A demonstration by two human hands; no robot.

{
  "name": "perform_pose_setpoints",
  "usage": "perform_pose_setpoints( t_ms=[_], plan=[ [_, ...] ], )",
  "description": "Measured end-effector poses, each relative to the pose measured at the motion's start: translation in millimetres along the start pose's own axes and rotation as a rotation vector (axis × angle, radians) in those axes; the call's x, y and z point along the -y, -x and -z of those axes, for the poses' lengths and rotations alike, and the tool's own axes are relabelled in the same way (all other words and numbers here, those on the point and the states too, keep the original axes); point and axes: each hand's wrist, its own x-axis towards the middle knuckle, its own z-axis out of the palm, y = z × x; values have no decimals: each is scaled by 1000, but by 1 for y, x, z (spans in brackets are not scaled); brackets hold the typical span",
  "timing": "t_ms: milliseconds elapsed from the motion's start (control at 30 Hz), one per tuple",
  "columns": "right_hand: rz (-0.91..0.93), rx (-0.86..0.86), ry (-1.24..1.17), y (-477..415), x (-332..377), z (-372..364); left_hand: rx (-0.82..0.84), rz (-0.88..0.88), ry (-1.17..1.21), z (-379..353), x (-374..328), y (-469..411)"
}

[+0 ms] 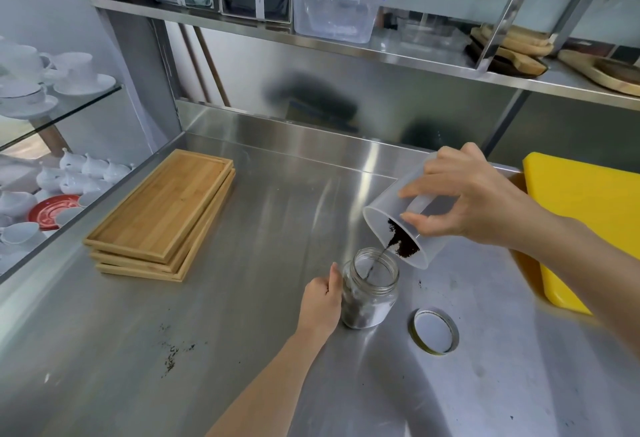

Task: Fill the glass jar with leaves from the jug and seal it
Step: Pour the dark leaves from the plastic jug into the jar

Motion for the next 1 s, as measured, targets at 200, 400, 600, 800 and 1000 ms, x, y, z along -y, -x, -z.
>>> perform_pose_setpoints(
  t_ms=[200,400,600,800,1000],
  plan=[
    [52,12,18,0,-1,0,9,6,2,0,-1,1],
    [49,27,21,-1,-2,-1,9,20,5,0,-2,1],
    [49,47,17,-3,-2,-6,4,18,0,1,-2,2],
    [53,70,-6,-3,-1,-19,1,20,6,0,-2,2],
    [49,64,-13,-4,-2,-21,2,24,11,0,-2,1]
  ],
)
